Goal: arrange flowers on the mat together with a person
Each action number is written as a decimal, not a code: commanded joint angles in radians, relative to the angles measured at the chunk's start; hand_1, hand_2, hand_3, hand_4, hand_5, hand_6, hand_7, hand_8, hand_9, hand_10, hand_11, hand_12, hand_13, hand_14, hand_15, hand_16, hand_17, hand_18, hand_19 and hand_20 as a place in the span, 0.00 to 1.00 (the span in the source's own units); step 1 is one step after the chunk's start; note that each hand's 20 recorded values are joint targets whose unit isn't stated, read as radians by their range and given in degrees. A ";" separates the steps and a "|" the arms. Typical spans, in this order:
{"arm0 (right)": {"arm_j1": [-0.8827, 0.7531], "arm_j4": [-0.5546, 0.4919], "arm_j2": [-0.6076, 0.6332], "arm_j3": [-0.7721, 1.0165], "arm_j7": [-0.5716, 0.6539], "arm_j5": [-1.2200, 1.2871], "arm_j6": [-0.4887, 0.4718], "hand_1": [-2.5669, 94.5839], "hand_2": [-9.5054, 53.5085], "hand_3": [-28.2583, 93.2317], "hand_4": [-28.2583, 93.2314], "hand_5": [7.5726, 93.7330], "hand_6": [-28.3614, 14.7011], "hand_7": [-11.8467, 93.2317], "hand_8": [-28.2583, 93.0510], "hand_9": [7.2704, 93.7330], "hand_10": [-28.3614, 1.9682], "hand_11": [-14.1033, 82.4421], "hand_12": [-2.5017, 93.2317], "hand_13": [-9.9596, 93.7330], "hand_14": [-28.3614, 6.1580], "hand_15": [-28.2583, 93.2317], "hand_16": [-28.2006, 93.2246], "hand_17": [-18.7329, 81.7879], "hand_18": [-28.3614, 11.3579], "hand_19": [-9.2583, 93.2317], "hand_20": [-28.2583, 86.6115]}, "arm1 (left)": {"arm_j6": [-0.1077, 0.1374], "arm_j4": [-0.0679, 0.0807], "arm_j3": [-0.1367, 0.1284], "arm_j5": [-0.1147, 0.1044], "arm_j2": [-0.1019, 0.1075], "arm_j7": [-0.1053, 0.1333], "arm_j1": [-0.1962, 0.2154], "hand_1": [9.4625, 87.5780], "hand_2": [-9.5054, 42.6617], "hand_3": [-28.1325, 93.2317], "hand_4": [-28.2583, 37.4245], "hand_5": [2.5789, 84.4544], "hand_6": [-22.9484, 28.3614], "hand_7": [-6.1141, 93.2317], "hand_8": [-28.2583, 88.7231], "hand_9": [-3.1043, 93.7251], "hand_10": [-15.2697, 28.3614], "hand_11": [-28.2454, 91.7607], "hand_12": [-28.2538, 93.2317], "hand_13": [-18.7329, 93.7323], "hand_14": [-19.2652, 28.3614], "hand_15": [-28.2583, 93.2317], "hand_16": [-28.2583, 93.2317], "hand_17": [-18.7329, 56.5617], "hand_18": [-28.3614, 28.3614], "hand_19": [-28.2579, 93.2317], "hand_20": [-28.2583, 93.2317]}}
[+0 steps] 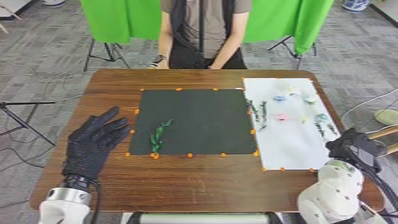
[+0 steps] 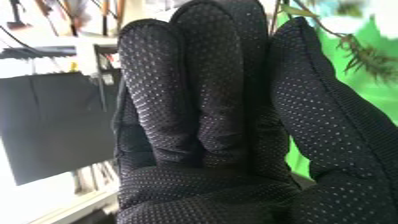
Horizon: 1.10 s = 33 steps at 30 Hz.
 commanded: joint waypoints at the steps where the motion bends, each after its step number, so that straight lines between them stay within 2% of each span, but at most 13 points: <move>1: 0.098 -0.100 -0.007 -0.050 -0.062 0.011 -0.001 0.53 0.00 0.83 0.00 0.98 0.66 0.27 0.28 1.00 0.55 0.47 0.22 0.85 0.53 0.74 0.34 0.41 0.30 0.84 0.32 | -0.001 -0.019 -0.021 0.006 -0.009 -0.003 0.034 0.17 0.36 0.86 0.04 0.47 0.70 0.18 0.17 0.44 0.92 0.48 0.32 0.42 1.00 0.69 0.13 0.16 0.96 0.78 0.16; 4: 0.159 -0.116 -0.045 -0.103 -0.108 0.073 -0.016 0.53 0.00 0.83 0.00 0.98 0.66 0.27 0.28 1.00 0.55 0.47 0.22 0.85 0.53 0.74 0.34 0.41 0.30 0.84 0.32 | 0.000 -0.021 -0.024 0.007 -0.007 -0.004 0.032 0.17 0.36 0.86 0.04 0.47 0.70 0.17 0.17 0.44 0.92 0.48 0.32 0.42 1.00 0.69 0.13 0.16 0.96 0.78 0.16; 6: 0.207 -0.107 -0.071 -0.155 -0.145 0.086 -0.039 0.53 0.00 0.83 0.00 0.98 0.66 0.27 0.29 1.00 0.54 0.47 0.22 0.84 0.52 0.75 0.34 0.41 0.29 0.84 0.32 | 0.002 -0.022 -0.022 0.005 -0.003 0.006 0.033 0.17 0.36 0.86 0.04 0.47 0.70 0.18 0.17 0.44 0.92 0.48 0.32 0.42 1.00 0.69 0.13 0.16 0.96 0.78 0.16; 14: 0.376 -0.010 -0.211 -0.323 -0.281 0.136 -0.129 0.53 0.00 0.83 0.00 0.98 0.66 0.27 0.29 1.00 0.53 0.49 0.22 0.85 0.50 0.76 0.34 0.41 0.29 0.85 0.31 | 0.006 -0.027 -0.024 0.007 0.000 0.007 0.034 0.17 0.36 0.86 0.04 0.47 0.70 0.18 0.17 0.44 0.92 0.48 0.32 0.42 1.00 0.69 0.13 0.16 0.96 0.78 0.16; 18: 0.415 0.031 -0.278 -0.370 -0.332 0.145 -0.160 0.53 0.00 0.83 0.00 0.99 0.66 0.27 0.30 1.00 0.53 0.49 0.22 0.85 0.50 0.76 0.34 0.41 0.28 0.85 0.31 | 0.007 -0.028 -0.023 0.007 0.002 0.010 0.032 0.17 0.36 0.86 0.04 0.47 0.70 0.18 0.17 0.44 0.92 0.48 0.32 0.42 1.00 0.69 0.13 0.16 0.96 0.78 0.15; 23: 0.438 0.076 -0.345 -0.399 -0.378 0.146 -0.203 0.53 0.00 0.83 0.00 0.99 0.65 0.27 0.30 1.00 0.53 0.49 0.22 0.84 0.49 0.76 0.34 0.41 0.28 0.85 0.31 | 0.010 -0.030 -0.023 0.008 0.006 0.000 0.032 0.17 0.36 0.86 0.04 0.47 0.70 0.17 0.17 0.44 0.92 0.48 0.32 0.42 1.00 0.69 0.13 0.16 0.96 0.78 0.16; 25: 0.433 0.083 -0.363 -0.401 -0.390 0.147 -0.179 0.53 0.00 0.83 0.00 0.99 0.65 0.27 0.30 1.00 0.53 0.49 0.22 0.84 0.49 0.76 0.34 0.41 0.28 0.85 0.31 | 0.007 -0.028 -0.020 0.009 0.006 -0.006 0.022 0.17 0.36 0.86 0.04 0.47 0.70 0.18 0.17 0.44 0.92 0.48 0.32 0.42 1.00 0.69 0.13 0.16 0.96 0.78 0.16; 29: 0.421 0.103 -0.391 -0.403 -0.419 0.118 -0.188 0.52 0.00 0.83 0.00 0.99 0.65 0.27 0.30 1.00 0.52 0.49 0.22 0.85 0.49 0.76 0.34 0.41 0.28 0.86 0.30 | 0.012 -0.029 -0.018 0.007 0.012 0.001 0.022 0.17 0.36 0.86 0.04 0.47 0.70 0.17 0.17 0.44 0.92 0.48 0.32 0.42 1.00 0.69 0.13 0.16 0.96 0.78 0.16; 33: 0.421 0.143 -0.386 -0.427 -0.407 0.147 -0.200 0.52 0.00 0.83 0.00 0.99 0.66 0.27 0.30 1.00 0.52 0.50 0.22 0.85 0.49 0.76 0.34 0.41 0.28 0.86 0.30 | 0.008 -0.028 -0.016 0.007 0.008 -0.004 0.020 0.17 0.36 0.86 0.04 0.47 0.70 0.17 0.17 0.44 0.92 0.48 0.32 0.42 1.00 0.69 0.13 0.16 0.96 0.78 0.15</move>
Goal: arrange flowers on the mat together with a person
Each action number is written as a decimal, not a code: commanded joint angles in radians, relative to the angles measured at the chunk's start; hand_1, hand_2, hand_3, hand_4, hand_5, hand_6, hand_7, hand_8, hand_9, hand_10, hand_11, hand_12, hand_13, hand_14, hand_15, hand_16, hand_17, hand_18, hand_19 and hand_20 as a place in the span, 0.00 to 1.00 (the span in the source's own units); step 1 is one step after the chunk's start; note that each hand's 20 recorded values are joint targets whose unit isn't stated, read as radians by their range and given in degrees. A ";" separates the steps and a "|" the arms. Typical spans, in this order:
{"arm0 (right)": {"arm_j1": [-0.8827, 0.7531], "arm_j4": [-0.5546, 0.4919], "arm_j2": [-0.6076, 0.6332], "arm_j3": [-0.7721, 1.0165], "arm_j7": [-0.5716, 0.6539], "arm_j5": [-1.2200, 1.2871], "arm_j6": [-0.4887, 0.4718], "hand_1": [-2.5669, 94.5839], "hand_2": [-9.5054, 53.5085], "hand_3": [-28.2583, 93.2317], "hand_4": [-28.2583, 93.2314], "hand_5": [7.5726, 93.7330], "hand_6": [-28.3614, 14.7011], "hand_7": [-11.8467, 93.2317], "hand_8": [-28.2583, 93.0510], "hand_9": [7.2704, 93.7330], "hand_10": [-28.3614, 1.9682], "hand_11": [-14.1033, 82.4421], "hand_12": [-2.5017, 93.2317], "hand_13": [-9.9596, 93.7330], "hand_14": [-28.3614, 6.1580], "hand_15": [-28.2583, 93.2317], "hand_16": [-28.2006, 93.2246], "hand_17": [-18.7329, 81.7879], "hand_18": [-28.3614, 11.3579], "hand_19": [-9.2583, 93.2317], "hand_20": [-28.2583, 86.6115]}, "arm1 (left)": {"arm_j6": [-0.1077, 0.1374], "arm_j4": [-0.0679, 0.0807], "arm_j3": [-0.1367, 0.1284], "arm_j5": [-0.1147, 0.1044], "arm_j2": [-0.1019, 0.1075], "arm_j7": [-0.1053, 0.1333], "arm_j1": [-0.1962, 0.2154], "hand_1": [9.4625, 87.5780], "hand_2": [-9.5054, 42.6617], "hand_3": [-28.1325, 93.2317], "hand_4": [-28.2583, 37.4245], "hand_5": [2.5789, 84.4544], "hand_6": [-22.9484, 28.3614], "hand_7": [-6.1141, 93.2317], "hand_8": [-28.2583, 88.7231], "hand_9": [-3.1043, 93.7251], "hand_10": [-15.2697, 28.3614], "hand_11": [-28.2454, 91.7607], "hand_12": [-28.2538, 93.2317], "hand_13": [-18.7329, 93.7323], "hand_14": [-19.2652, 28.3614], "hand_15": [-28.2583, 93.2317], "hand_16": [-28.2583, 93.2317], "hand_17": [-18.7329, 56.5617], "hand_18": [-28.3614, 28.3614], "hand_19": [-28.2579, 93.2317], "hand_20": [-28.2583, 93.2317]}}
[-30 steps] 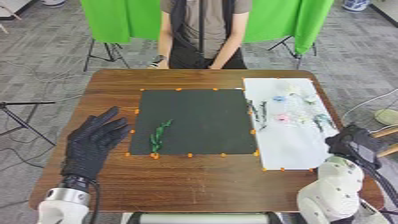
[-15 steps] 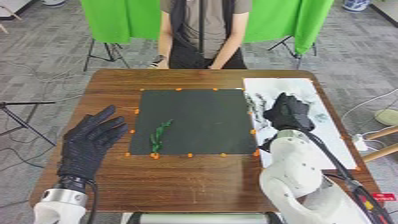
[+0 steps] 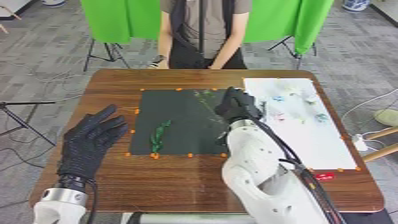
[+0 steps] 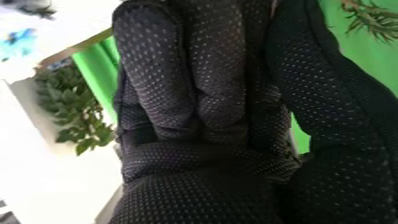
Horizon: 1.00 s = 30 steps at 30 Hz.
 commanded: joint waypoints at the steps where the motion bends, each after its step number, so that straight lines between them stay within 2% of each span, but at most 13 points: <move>1: -0.019 0.059 -0.026 -0.039 -0.007 0.002 -0.033 0.52 0.00 0.83 0.00 0.99 0.66 0.27 0.30 1.00 0.52 0.50 0.22 0.85 0.49 0.76 0.34 0.41 0.27 0.86 0.30 | 0.002 -0.001 0.005 0.004 -0.002 -0.015 0.001 0.17 0.36 0.86 0.04 0.47 0.70 0.17 0.17 0.44 0.92 0.48 0.32 0.42 1.00 0.69 0.13 0.16 0.96 0.78 0.15; 5: -0.032 0.082 -0.021 -0.055 -0.003 0.019 -0.076 0.52 0.00 0.83 0.00 0.99 0.66 0.27 0.30 1.00 0.52 0.50 0.22 0.85 0.49 0.76 0.34 0.41 0.27 0.86 0.30 | -0.005 0.004 0.009 0.006 -0.006 -0.023 -0.012 0.17 0.36 0.86 0.04 0.47 0.70 0.17 0.17 0.44 0.92 0.47 0.32 0.42 1.00 0.69 0.13 0.16 0.96 0.78 0.15; 6: -0.028 0.089 -0.016 -0.066 -0.004 0.024 -0.078 0.52 0.00 0.83 0.00 0.99 0.66 0.27 0.30 1.00 0.52 0.50 0.22 0.85 0.49 0.76 0.34 0.41 0.27 0.86 0.30 | -0.003 0.005 0.011 0.005 0.000 -0.016 -0.013 0.17 0.36 0.86 0.04 0.47 0.70 0.17 0.17 0.44 0.92 0.47 0.32 0.42 1.00 0.69 0.13 0.16 0.96 0.78 0.15; 9: -0.013 0.113 -0.003 -0.093 -0.002 0.040 -0.081 0.52 0.00 0.83 0.00 0.99 0.66 0.27 0.30 1.00 0.52 0.50 0.22 0.85 0.49 0.76 0.34 0.41 0.27 0.86 0.30 | -0.016 0.012 0.018 0.008 0.001 -0.021 -0.032 0.17 0.36 0.86 0.04 0.47 0.70 0.17 0.17 0.44 0.92 0.48 0.32 0.42 1.00 0.69 0.13 0.16 0.96 0.78 0.15; 12: -0.003 0.129 0.000 -0.111 -0.021 0.048 -0.110 0.52 0.00 0.83 0.00 0.99 0.66 0.27 0.30 1.00 0.52 0.50 0.22 0.85 0.49 0.76 0.34 0.41 0.27 0.86 0.30 | -0.021 0.011 0.026 0.008 0.008 -0.015 -0.039 0.17 0.36 0.86 0.04 0.47 0.70 0.17 0.17 0.44 0.92 0.48 0.32 0.42 1.00 0.69 0.13 0.16 0.96 0.78 0.15; 15: -0.007 0.136 -0.012 -0.114 -0.044 0.041 -0.155 0.52 0.00 0.83 0.00 0.99 0.66 0.27 0.30 1.00 0.52 0.50 0.22 0.85 0.49 0.76 0.34 0.41 0.27 0.86 0.30 | -0.026 0.011 0.027 0.010 0.009 -0.021 -0.046 0.17 0.36 0.86 0.04 0.47 0.70 0.17 0.17 0.44 0.92 0.48 0.32 0.42 1.00 0.69 0.13 0.16 0.96 0.78 0.15; 23: 0.014 0.142 -0.044 -0.135 -0.035 0.067 -0.178 0.50 0.00 0.84 0.00 1.00 0.66 0.28 0.30 1.00 0.52 0.53 0.21 0.86 0.48 0.77 0.34 0.41 0.26 0.87 0.29 | -0.039 0.017 0.032 0.015 0.008 -0.036 -0.067 0.17 0.36 0.86 0.04 0.47 0.70 0.17 0.17 0.44 0.92 0.48 0.32 0.42 1.00 0.69 0.13 0.16 0.96 0.78 0.15; 30: 0.027 0.136 -0.069 -0.139 -0.038 0.080 -0.200 0.48 0.00 0.86 0.00 1.00 0.66 0.32 0.28 1.00 0.50 0.57 0.20 0.86 0.45 0.79 0.34 0.41 0.24 0.88 0.29 | -0.037 0.014 0.031 0.014 0.011 -0.040 -0.062 0.17 0.36 0.86 0.04 0.47 0.70 0.17 0.17 0.44 0.92 0.48 0.32 0.42 1.00 0.69 0.13 0.16 0.96 0.78 0.16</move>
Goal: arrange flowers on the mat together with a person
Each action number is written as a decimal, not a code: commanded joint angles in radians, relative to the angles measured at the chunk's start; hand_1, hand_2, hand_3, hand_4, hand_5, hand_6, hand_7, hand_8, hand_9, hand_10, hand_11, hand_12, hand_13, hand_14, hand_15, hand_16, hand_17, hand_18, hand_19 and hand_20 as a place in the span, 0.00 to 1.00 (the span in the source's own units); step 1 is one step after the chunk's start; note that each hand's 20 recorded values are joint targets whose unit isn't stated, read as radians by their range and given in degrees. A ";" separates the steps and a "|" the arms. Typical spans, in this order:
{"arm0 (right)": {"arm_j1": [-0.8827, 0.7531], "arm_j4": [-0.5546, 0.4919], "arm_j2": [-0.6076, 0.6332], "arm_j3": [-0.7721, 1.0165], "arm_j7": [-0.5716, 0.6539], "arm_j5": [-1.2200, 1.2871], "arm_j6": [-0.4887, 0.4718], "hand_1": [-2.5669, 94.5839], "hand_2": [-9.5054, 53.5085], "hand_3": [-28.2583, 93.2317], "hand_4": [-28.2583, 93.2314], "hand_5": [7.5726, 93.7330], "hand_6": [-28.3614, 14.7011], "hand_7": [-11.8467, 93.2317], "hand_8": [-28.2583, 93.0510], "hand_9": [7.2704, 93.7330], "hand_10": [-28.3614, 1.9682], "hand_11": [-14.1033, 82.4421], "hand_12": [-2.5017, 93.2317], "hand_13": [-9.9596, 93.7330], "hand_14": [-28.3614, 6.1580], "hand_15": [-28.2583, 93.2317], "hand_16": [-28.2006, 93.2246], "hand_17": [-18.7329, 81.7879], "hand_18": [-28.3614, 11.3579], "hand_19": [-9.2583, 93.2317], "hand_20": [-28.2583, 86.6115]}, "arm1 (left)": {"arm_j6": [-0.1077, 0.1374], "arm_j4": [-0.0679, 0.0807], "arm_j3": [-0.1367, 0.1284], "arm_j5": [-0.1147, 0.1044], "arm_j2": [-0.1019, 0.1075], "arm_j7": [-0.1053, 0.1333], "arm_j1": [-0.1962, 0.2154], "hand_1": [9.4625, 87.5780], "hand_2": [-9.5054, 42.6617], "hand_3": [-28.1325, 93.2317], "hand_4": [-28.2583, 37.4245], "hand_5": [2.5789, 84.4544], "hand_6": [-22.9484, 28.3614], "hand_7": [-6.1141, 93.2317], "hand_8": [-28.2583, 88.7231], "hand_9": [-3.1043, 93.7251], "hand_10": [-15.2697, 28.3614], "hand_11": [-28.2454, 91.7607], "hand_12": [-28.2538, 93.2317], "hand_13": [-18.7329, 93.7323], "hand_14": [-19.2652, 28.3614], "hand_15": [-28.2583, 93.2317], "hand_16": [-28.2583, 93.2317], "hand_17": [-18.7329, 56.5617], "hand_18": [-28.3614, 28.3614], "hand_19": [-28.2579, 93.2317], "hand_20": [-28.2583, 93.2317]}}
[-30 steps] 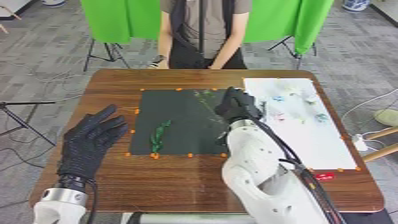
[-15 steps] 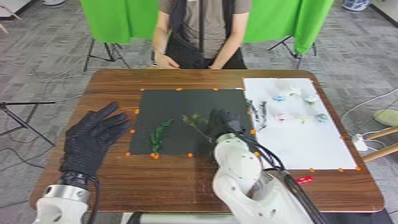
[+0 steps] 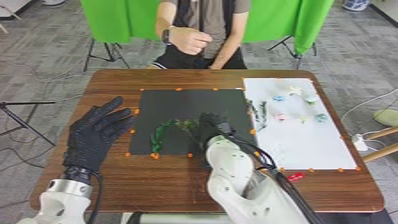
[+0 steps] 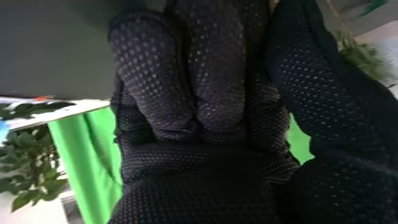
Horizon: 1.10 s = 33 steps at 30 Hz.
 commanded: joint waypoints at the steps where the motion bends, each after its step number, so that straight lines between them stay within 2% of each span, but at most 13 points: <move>1: 0.004 0.009 -0.041 -0.020 -0.001 0.023 -0.042 0.48 0.00 0.86 0.00 1.00 0.66 0.32 0.28 1.00 0.50 0.57 0.20 0.86 0.45 0.79 0.35 0.41 0.24 0.89 0.28 | -0.012 0.006 0.004 0.007 0.001 -0.018 0.006 0.17 0.36 0.86 0.04 0.47 0.70 0.17 0.17 0.44 0.92 0.48 0.32 0.42 1.00 0.69 0.13 0.16 0.96 0.78 0.16; 13: 0.001 0.006 -0.078 -0.017 -0.002 0.026 -0.069 0.46 0.01 0.86 0.00 1.00 0.66 0.34 0.25 1.00 0.49 0.59 0.19 0.86 0.43 0.80 0.34 0.42 0.23 0.90 0.27 | -0.007 0.004 0.005 0.006 0.007 -0.021 0.009 0.17 0.36 0.86 0.04 0.47 0.70 0.17 0.17 0.44 0.92 0.47 0.32 0.42 1.00 0.69 0.13 0.16 0.96 0.78 0.16; 18: 0.005 0.019 -0.092 -0.009 0.001 0.010 -0.073 0.44 0.05 0.88 0.00 1.00 0.67 0.39 0.14 1.00 0.48 0.61 0.18 0.88 0.42 0.80 0.35 0.42 0.21 0.91 0.25 | -0.006 0.005 0.008 0.006 0.013 -0.020 0.003 0.17 0.36 0.86 0.04 0.47 0.70 0.17 0.17 0.44 0.92 0.48 0.32 0.42 1.00 0.69 0.13 0.16 0.96 0.78 0.16; 22: 0.006 0.017 -0.093 -0.005 0.039 0.021 -0.088 0.42 0.07 0.88 0.00 1.00 0.67 0.40 0.12 1.00 0.47 0.62 0.18 0.88 0.42 0.80 0.35 0.42 0.21 0.92 0.25 | -0.002 0.001 0.002 0.006 0.012 -0.020 0.011 0.17 0.36 0.86 0.04 0.47 0.70 0.17 0.17 0.44 0.92 0.48 0.32 0.42 1.00 0.69 0.13 0.16 0.96 0.78 0.16; 25: 0.013 0.012 -0.080 -0.016 0.053 0.007 -0.076 0.40 0.08 0.87 0.00 1.00 0.67 0.40 0.11 1.00 0.47 0.62 0.18 0.88 0.41 0.80 0.35 0.43 0.20 0.92 0.24 | 0.005 -0.007 -0.008 0.006 0.017 -0.012 0.029 0.17 0.36 0.86 0.05 0.47 0.70 0.17 0.17 0.44 0.92 0.48 0.32 0.42 1.00 0.69 0.13 0.16 0.96 0.78 0.16; 26: 0.019 0.012 -0.075 -0.020 0.064 0.008 -0.071 0.39 0.08 0.87 0.00 1.00 0.67 0.40 0.11 1.00 0.47 0.61 0.18 0.88 0.41 0.80 0.35 0.42 0.20 0.92 0.24 | 0.014 -0.008 -0.006 -0.002 0.028 -0.007 0.032 0.17 0.36 0.86 0.05 0.47 0.70 0.17 0.17 0.44 0.92 0.48 0.32 0.42 1.00 0.69 0.13 0.16 0.96 0.78 0.16; 33: 0.030 -0.005 -0.067 0.002 0.094 0.012 -0.074 0.37 0.08 0.87 0.00 1.00 0.66 0.39 0.11 1.00 0.46 0.61 0.18 0.88 0.40 0.80 0.35 0.43 0.18 0.93 0.23 | 0.021 -0.016 -0.015 -0.006 0.033 0.006 0.051 0.17 0.36 0.86 0.05 0.47 0.70 0.17 0.17 0.44 0.92 0.47 0.32 0.42 1.00 0.69 0.13 0.16 0.96 0.78 0.16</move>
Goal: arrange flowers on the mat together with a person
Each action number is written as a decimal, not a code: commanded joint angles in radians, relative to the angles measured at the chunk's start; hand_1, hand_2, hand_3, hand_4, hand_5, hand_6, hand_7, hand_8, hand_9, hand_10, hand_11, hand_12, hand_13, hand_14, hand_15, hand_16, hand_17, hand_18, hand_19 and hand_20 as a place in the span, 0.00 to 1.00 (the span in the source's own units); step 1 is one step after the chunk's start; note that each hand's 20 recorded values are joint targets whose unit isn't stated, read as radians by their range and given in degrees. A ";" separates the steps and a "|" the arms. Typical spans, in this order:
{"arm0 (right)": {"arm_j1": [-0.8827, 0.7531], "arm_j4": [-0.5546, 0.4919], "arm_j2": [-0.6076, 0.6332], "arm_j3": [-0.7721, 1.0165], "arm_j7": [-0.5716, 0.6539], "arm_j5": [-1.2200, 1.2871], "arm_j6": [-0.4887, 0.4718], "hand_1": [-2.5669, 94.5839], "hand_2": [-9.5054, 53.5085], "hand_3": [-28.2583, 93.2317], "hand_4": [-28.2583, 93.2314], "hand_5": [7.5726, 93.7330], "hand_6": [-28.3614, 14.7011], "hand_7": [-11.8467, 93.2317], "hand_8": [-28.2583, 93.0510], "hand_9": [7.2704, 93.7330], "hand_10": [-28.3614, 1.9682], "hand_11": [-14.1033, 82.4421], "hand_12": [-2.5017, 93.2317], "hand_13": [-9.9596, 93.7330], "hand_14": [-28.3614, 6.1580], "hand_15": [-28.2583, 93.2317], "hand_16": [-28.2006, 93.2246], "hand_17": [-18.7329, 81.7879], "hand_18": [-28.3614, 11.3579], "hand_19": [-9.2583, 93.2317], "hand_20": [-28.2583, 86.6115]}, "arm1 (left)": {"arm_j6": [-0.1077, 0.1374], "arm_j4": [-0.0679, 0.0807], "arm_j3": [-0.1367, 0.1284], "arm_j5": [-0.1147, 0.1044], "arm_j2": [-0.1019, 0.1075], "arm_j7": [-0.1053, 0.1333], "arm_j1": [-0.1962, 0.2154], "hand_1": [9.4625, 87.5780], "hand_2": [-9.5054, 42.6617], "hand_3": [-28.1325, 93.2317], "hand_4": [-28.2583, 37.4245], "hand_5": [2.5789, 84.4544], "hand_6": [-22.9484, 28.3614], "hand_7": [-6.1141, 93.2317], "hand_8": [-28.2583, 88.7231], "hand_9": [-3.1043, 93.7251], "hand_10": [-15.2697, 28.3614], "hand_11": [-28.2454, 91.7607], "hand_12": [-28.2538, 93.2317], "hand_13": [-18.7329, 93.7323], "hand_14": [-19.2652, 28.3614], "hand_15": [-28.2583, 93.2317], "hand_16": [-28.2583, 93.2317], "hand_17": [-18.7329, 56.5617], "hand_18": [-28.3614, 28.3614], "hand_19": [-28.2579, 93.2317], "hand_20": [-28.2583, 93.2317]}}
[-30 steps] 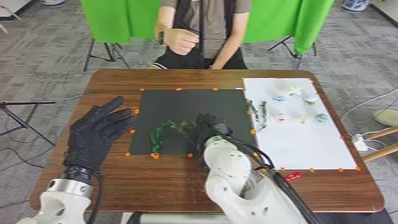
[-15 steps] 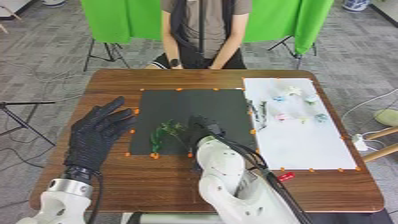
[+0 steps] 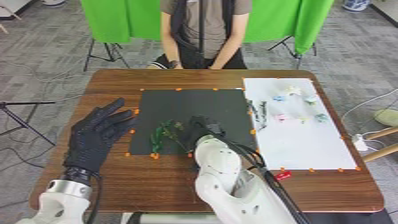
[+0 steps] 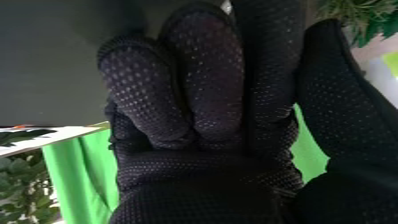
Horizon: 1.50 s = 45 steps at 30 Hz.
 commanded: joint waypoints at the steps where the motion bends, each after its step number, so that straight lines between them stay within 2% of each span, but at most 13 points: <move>1: 0.026 -0.028 0.022 0.015 0.042 0.002 0.011 0.37 0.08 0.87 0.00 1.00 0.66 0.39 0.11 1.00 0.46 0.61 0.18 0.88 0.40 0.80 0.35 0.43 0.18 0.93 0.23 | 0.018 -0.008 -0.011 -0.008 0.017 0.018 0.034 0.17 0.36 0.86 0.05 0.47 0.70 0.17 0.17 0.44 0.92 0.47 0.32 0.42 1.00 0.69 0.13 0.16 0.96 0.78 0.16; 6: 0.054 -0.075 0.063 0.049 0.054 0.044 0.089 0.36 0.11 0.87 0.01 1.00 0.66 0.38 0.11 1.00 0.45 0.60 0.18 0.87 0.39 0.80 0.35 0.42 0.18 0.93 0.22 | 0.031 -0.014 -0.031 -0.016 0.066 0.062 0.025 0.17 0.36 0.86 0.05 0.47 0.70 0.17 0.17 0.44 0.92 0.47 0.32 0.42 1.00 0.69 0.12 0.16 0.96 0.78 0.16; 7: 0.049 -0.091 0.074 0.064 0.049 0.059 0.120 0.36 0.12 0.87 0.01 1.00 0.66 0.38 0.11 1.00 0.45 0.60 0.19 0.87 0.39 0.80 0.34 0.42 0.18 0.93 0.22 | 0.052 -0.013 -0.024 -0.020 0.095 0.092 0.024 0.17 0.36 0.86 0.05 0.47 0.70 0.17 0.17 0.44 0.92 0.47 0.32 0.42 1.00 0.69 0.13 0.16 0.96 0.78 0.16; 8: 0.049 -0.108 0.094 0.071 0.048 0.071 0.171 0.35 0.12 0.87 0.01 1.00 0.66 0.37 0.11 1.00 0.45 0.60 0.19 0.87 0.39 0.80 0.34 0.42 0.18 0.93 0.22 | 0.095 -0.004 0.007 -0.009 0.137 0.173 0.007 0.17 0.36 0.86 0.05 0.47 0.70 0.17 0.17 0.44 0.92 0.47 0.32 0.42 1.00 0.69 0.13 0.16 0.96 0.78 0.16; 9: 0.046 -0.121 0.109 0.082 0.050 0.081 0.211 0.35 0.12 0.87 0.01 1.00 0.66 0.37 0.11 1.00 0.45 0.59 0.19 0.87 0.39 0.80 0.34 0.42 0.18 0.93 0.22 | 0.118 0.001 0.022 0.000 0.160 0.209 -0.010 0.17 0.36 0.86 0.04 0.47 0.70 0.17 0.17 0.44 0.92 0.47 0.32 0.42 1.00 0.69 0.13 0.16 0.96 0.78 0.16; 12: 0.029 -0.159 0.123 0.130 0.046 0.137 0.252 0.34 0.13 0.87 0.01 1.00 0.65 0.35 0.11 1.00 0.45 0.58 0.19 0.86 0.39 0.80 0.34 0.42 0.18 0.93 0.21 | 0.145 0.001 0.021 0.033 0.187 0.264 -0.028 0.17 0.37 0.86 0.03 0.48 0.70 0.17 0.17 0.45 0.91 0.48 0.32 0.43 1.00 0.69 0.13 0.16 0.96 0.78 0.16; 14: 0.014 -0.186 0.142 0.153 0.041 0.160 0.289 0.34 0.13 0.87 0.01 1.00 0.65 0.35 0.12 1.00 0.45 0.58 0.19 0.86 0.39 0.80 0.34 0.42 0.18 0.93 0.21 | 0.125 0.005 0.019 0.023 0.191 0.280 -0.043 0.17 0.37 0.87 0.02 0.48 0.69 0.17 0.17 0.45 0.90 0.48 0.32 0.43 1.00 0.70 0.13 0.16 0.95 0.78 0.16; 20: -0.082 -0.279 0.220 0.260 -0.002 0.344 0.444 0.31 0.15 0.87 0.01 0.99 0.64 0.29 0.13 1.00 0.44 0.52 0.21 0.84 0.37 0.79 0.34 0.40 0.19 0.91 0.23 | 0.091 0.008 0.023 0.029 0.182 0.242 -0.049 0.15 0.37 0.86 0.00 0.47 0.67 0.17 0.17 0.44 0.89 0.47 0.32 0.43 1.00 0.70 0.13 0.17 0.95 0.78 0.17; 22: -0.139 -0.309 0.242 0.304 -0.031 0.417 0.498 0.30 0.19 0.87 0.01 0.96 0.61 0.26 0.13 0.98 0.40 0.47 0.22 0.80 0.35 0.78 0.32 0.37 0.21 0.87 0.24 | 0.100 0.007 0.025 0.032 0.173 0.234 -0.028 0.15 0.37 0.86 0.00 0.47 0.67 0.17 0.17 0.44 0.89 0.47 0.32 0.42 1.00 0.70 0.13 0.17 0.96 0.78 0.17; 25: -0.235 -0.355 0.270 0.372 -0.080 0.536 0.573 0.30 0.20 0.87 0.01 0.91 0.59 0.25 0.13 0.94 0.37 0.44 0.21 0.77 0.33 0.75 0.31 0.36 0.22 0.83 0.26 | 0.092 0.005 0.020 0.031 0.149 0.216 0.006 0.15 0.37 0.87 0.00 0.46 0.67 0.17 0.17 0.44 0.89 0.47 0.32 0.42 1.00 0.70 0.13 0.17 0.96 0.79 0.18; 30: -0.412 -0.399 0.245 0.561 -0.271 0.957 0.602 0.27 0.21 0.89 0.01 0.83 0.56 0.24 0.14 0.86 0.34 0.39 0.19 0.72 0.28 0.69 0.30 0.32 0.21 0.74 0.33 | 0.044 0.006 -0.010 0.045 0.084 0.143 0.056 0.15 0.37 0.86 0.00 0.45 0.66 0.16 0.17 0.43 0.89 0.47 0.32 0.42 1.00 0.69 0.13 0.17 0.96 0.78 0.18; 37: -0.512 -0.392 0.230 0.670 -0.436 1.156 0.534 0.24 0.22 0.91 0.00 0.69 0.55 0.24 0.13 0.68 0.29 0.33 0.16 0.61 0.20 0.62 0.29 0.27 0.21 0.66 0.35 | 0.010 0.019 -0.025 0.051 0.046 0.136 0.091 0.14 0.36 0.85 0.00 0.43 0.64 0.16 0.17 0.42 0.88 0.44 0.32 0.41 1.00 0.66 0.13 0.15 0.96 0.76 0.17; 45: -0.538 -0.387 0.217 0.701 -0.494 1.227 0.511 0.23 0.20 0.93 0.00 0.58 0.59 0.23 0.13 0.61 0.30 0.31 0.15 0.56 0.17 0.59 0.30 0.25 0.21 0.62 0.37 | -0.018 0.043 -0.015 0.049 0.016 0.141 0.090 0.13 0.36 0.85 0.00 0.42 0.62 0.15 0.17 0.42 0.86 0.44 0.32 0.41 1.00 0.65 0.14 0.15 0.97 0.74 0.17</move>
